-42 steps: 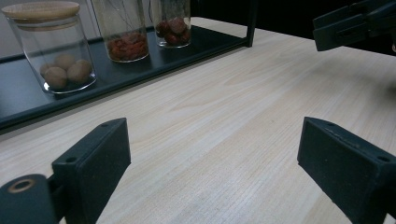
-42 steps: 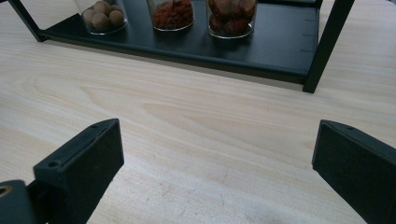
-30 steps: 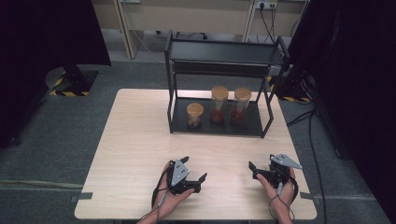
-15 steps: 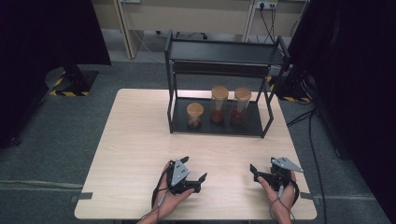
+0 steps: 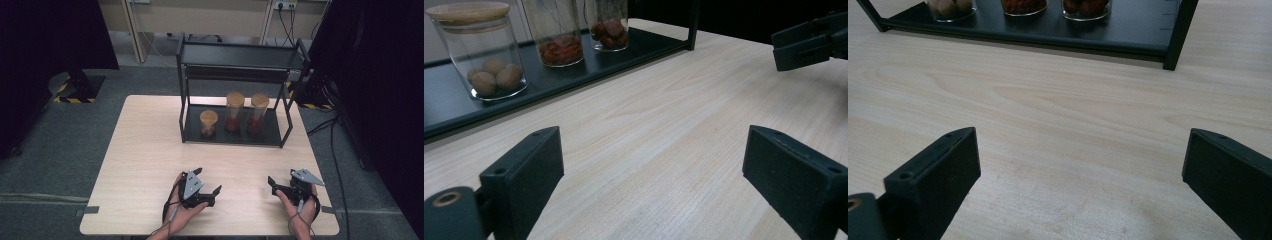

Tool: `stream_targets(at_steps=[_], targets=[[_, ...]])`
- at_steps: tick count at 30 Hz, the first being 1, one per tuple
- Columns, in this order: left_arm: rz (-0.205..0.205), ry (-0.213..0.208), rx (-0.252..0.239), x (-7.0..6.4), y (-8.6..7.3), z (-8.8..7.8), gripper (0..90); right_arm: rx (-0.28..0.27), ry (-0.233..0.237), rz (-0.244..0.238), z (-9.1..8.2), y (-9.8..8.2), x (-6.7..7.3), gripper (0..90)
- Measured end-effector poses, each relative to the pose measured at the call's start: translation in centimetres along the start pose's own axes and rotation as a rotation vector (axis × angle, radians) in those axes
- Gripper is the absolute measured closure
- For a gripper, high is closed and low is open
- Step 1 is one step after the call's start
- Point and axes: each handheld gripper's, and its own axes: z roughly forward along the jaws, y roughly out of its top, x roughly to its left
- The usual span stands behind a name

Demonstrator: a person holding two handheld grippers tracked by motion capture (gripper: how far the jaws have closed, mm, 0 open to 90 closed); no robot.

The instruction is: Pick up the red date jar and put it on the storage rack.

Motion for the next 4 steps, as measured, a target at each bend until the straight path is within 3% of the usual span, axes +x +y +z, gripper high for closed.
stream_targets(at_steps=[4], targets=[[0.002,0.000,0.003,-0.01,0.01,0.03,8.9,-0.014,-0.002,-0.002,-0.04,0.01,0.04,2.4]])
